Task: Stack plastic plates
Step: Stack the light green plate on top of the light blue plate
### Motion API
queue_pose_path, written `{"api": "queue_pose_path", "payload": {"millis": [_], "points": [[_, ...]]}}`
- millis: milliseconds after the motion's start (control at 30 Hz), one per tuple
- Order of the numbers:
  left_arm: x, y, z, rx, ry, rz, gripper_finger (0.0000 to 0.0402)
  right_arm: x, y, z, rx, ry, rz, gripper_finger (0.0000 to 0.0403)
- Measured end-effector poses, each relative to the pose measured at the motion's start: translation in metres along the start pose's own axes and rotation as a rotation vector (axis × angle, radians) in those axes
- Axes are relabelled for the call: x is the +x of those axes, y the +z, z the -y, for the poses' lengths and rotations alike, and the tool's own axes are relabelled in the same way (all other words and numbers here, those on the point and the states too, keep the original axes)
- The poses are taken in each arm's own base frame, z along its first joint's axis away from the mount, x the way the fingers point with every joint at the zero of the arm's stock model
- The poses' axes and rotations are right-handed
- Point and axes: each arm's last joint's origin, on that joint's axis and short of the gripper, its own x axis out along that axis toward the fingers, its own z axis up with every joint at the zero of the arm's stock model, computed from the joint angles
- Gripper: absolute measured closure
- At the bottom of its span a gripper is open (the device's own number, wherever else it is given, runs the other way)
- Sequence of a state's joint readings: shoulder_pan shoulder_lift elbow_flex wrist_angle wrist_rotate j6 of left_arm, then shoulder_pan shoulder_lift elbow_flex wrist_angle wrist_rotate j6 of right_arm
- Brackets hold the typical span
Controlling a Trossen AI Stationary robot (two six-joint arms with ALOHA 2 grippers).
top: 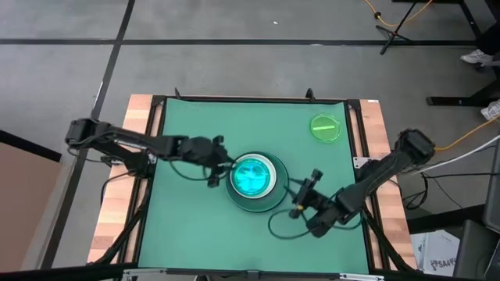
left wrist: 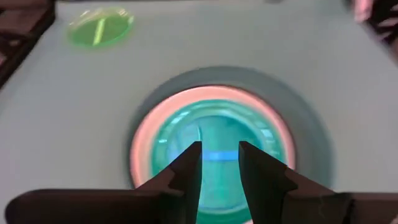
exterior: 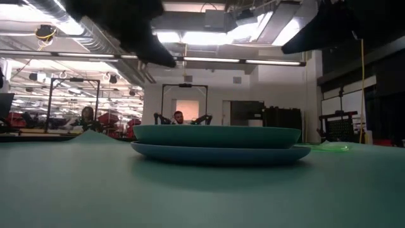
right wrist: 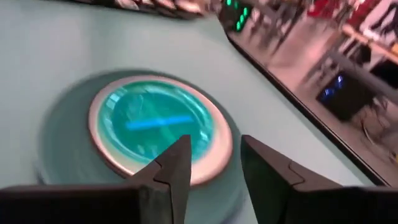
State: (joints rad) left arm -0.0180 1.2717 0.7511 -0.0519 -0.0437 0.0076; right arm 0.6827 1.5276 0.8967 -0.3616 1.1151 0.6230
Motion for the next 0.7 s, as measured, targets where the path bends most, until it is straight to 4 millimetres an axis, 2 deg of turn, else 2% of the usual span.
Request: {"api": "queue_pose_path", "payload": {"millis": [200,367,533,700], "points": [[-0.001,-0.039,0.028,-0.027,-0.103,0.109,0.0303,-0.003,0.008,0.053,0.006,-0.026,-0.18,0.0268],[-0.002,-0.064,0.049,-0.018,-0.166,0.201,0.0303,0.013,0.002,0.092,0.018,-0.166,-0.382,0.0268],[-0.012,-0.071,0.055,-0.01,-0.211,0.413,0.0303,0.04,-0.012,0.115,0.03,-0.226,-0.541,0.0268],[-0.015,-0.074,0.055,-0.001,-0.253,0.462,0.0303,0.067,-0.042,0.135,0.05,-0.173,-0.711,0.0268]]}}
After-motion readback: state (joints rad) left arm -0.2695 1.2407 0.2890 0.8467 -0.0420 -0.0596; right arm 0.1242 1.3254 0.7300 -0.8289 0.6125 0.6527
